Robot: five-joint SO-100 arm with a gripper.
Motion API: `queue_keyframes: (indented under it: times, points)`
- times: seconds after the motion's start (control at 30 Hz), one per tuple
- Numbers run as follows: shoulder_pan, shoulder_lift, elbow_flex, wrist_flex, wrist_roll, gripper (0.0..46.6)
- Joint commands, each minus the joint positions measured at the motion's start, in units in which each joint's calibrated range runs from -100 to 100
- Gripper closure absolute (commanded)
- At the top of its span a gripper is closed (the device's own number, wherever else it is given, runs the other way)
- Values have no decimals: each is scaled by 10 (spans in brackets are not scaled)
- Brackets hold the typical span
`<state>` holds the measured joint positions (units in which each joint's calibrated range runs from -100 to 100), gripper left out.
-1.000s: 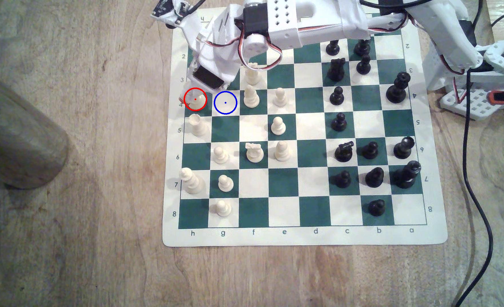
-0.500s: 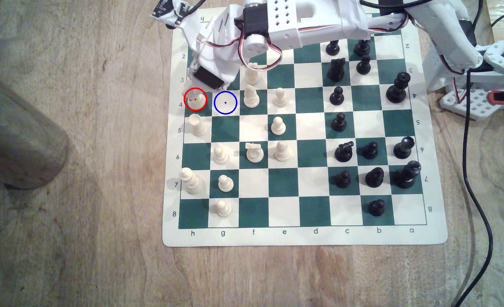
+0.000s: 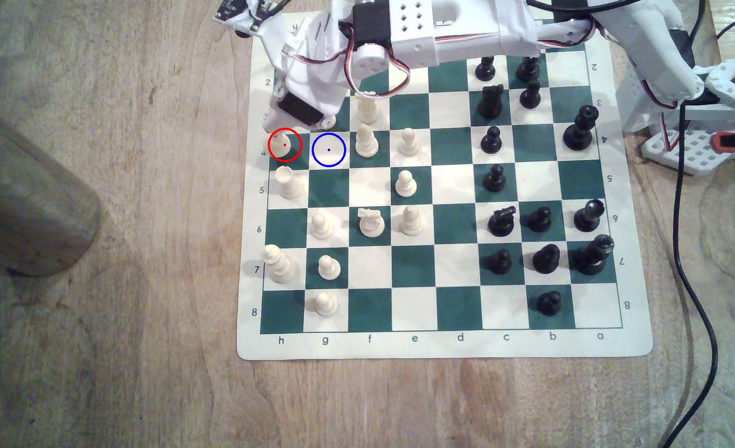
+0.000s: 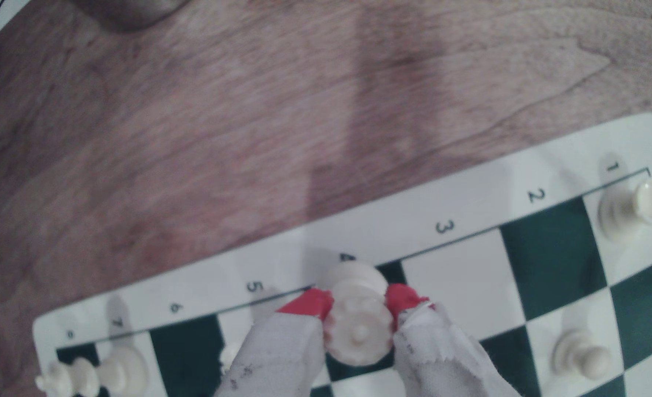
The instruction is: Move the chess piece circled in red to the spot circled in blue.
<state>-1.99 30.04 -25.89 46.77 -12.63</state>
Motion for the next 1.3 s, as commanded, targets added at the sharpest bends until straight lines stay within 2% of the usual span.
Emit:
queue_keyframes:
  times: [0.0,0.13,0.3,0.6,0.93,1.27]
  points:
    - [-5,-63,-63,11,5,444]
    - [-12,-120,-10,19,10,443]
    - [-20,-201,118,11,10,443]
    - [-16,-236,220,8,13,444]
    - [2,-208,227,-12,18,444]
    - [-6,-173,197,-20,20,444]
